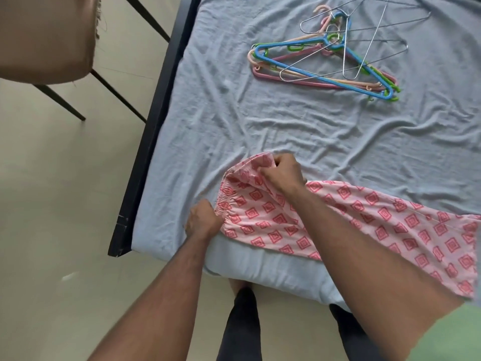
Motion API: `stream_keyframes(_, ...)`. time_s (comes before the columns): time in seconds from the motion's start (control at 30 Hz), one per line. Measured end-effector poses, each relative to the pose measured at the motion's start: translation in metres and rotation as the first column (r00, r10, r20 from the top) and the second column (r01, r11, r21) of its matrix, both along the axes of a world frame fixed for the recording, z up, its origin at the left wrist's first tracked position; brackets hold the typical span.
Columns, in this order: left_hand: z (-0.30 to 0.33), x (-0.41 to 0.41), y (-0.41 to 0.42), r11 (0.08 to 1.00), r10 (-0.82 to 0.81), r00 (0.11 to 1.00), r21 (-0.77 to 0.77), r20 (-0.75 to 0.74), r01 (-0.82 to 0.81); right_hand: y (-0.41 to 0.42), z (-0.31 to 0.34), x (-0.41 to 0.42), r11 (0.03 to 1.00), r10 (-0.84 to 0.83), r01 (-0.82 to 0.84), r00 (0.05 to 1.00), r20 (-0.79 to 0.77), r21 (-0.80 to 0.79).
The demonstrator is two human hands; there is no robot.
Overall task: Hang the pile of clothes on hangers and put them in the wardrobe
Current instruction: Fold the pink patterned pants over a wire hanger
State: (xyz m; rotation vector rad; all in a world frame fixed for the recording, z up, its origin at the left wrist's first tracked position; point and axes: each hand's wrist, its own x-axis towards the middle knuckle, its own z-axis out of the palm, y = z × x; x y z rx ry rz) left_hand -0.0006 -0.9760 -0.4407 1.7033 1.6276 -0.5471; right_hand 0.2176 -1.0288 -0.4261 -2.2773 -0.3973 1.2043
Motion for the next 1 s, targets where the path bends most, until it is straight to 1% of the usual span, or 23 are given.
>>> stream_keyframes(0.1,0.002,-0.006,-0.001,0.999,0.009,0.997,-0.047,0.081,-0.005,-0.021,0.020,-0.032,0.985,0.088,-0.103,0.990,0.112,0.135)
stream_keyframes(0.17,0.005,-0.010,-0.003,0.990,0.125,0.975,-0.085,0.185,-0.111,-0.042,0.026,-0.059,0.955,0.169,-0.218,0.957,0.236,0.200)
stream_keyframes(0.23,0.007,-0.017,-0.005,0.959,0.278,0.921,-0.143,0.272,-0.247,-0.058,0.032,-0.089,0.913,0.273,-0.353,0.902,0.335,0.206)
stream_keyframes(0.3,0.007,-0.026,-0.008,0.934,0.349,0.881,-0.200,0.319,-0.297,-0.062,0.030,-0.116,0.863,0.432,-0.492,0.835,0.341,0.111)
stream_keyframes(0.37,0.007,-0.031,-0.007,0.900,0.416,0.850,-0.280,0.322,-0.334,-0.059,0.023,-0.137,0.810,0.573,-0.586,0.779,0.254,-0.027)
stream_keyframes(0.4,0.007,-0.033,-0.007,0.880,0.450,0.837,-0.317,0.312,-0.355,-0.059,0.017,-0.142,0.805,0.587,-0.592,0.779,0.223,-0.051)
stream_keyframes(0.47,0.005,-0.035,-0.006,0.866,0.468,0.825,-0.348,0.315,-0.358,-0.062,0.009,-0.149,0.844,0.525,-0.537,0.827,0.203,0.006)
stream_keyframes(0.53,0.004,-0.034,-0.008,0.913,0.383,0.863,-0.279,0.330,-0.298,-0.070,0.005,-0.151,0.875,0.450,-0.474,0.872,0.195,0.100)
stream_keyframes(0.57,0.006,-0.033,-0.009,0.938,0.325,0.887,-0.232,0.327,-0.258,-0.076,0.004,-0.151,0.870,0.441,-0.472,0.874,0.204,0.140)
stream_keyframes(0.63,0.009,-0.027,-0.012,0.965,0.243,0.925,-0.165,0.292,-0.202,-0.088,0.007,-0.147,0.862,0.442,-0.489,0.855,0.270,0.138)
stream_keyframes(0.7,0.009,-0.021,-0.013,0.973,0.218,0.947,-0.134,0.236,-0.190,-0.104,0.010,-0.134,0.870,0.444,-0.490,0.828,0.343,0.054)
stream_keyframes(0.77,0.010,-0.014,-0.014,0.981,0.174,0.970,-0.113,0.171,-0.156,-0.123,0.010,-0.118,0.861,0.495,-0.498,0.776,0.390,-0.103)
stream_keyframes(0.8,0.010,-0.011,-0.016,0.988,0.139,0.981,-0.089,0.134,-0.128,-0.132,0.009,-0.110,0.844,0.534,-0.502,0.750,0.390,-0.190)
stream_keyframes(0.83,0.011,-0.008,-0.018,0.994,0.103,0.990,-0.035,0.099,-0.100,-0.141,0.008,-0.104,0.819,0.574,-0.510,0.722,0.386,-0.263)
stream_keyframes(0.87,0.014,-0.005,-0.021,0.996,0.069,0.995,0.056,0.070,-0.073,-0.147,0.006,-0.100,0.794,0.607,-0.519,0.697,0.382,-0.316)
stream_keyframes(0.93,0.021,-0.002,-0.027,0.963,0.023,1.000,0.270,0.019,-0.027,-0.155,0.003,-0.094,0.774,0.633,-0.526,0.674,0.381,-0.354)
stream_keyframes(0.97,0.024,-0.002,-0.031,0.948,0.030,1.000,0.318,0.007,-0.031,-0.158,0.002,-0.092,0.774,0.632,-0.527,0.669,0.391,-0.351)
stream_keyframes(1.0,0.024,-0.004,-0.035,0.947,0.057,0.998,0.316,-0.006,-0.052,-0.158,0.001,-0.091,0.770,0.638,-0.537,0.659,0.398,-0.345)
